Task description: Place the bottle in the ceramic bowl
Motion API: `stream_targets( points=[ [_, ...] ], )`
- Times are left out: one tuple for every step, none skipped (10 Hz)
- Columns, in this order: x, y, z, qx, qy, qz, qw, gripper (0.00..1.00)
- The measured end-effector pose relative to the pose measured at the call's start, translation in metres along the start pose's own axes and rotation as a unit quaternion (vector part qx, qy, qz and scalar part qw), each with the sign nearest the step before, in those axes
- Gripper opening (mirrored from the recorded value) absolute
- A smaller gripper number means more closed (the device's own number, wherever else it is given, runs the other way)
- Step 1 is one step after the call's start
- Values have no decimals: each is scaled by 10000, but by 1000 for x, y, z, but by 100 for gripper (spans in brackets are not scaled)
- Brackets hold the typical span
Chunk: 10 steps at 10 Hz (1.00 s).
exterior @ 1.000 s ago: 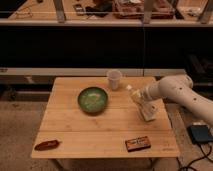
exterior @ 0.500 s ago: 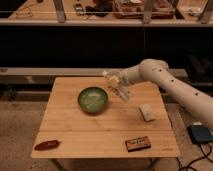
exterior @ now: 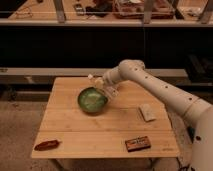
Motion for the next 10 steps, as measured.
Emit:
stream_targets(
  points=[
    [-3,-8,18,71,-169,-114,9998,17],
    [-10,-15,36,148,-372,-189,9990,29],
    [-14,-18,46,191,-490,-227,9984,37],
    [-15,-24,57,237,-622,-305,9973,47],
    [-17,-27,66,263,-755,-394,9960,58],
    [-17,-28,71,260,-861,-485,9948,68],
    [-18,-28,74,234,-958,-571,9935,76],
    [-19,-26,77,194,-1062,-645,9921,80],
    [-20,-24,77,169,-1108,-666,9915,80],
    [-21,-22,77,161,-1126,-649,9914,80]
  ],
)
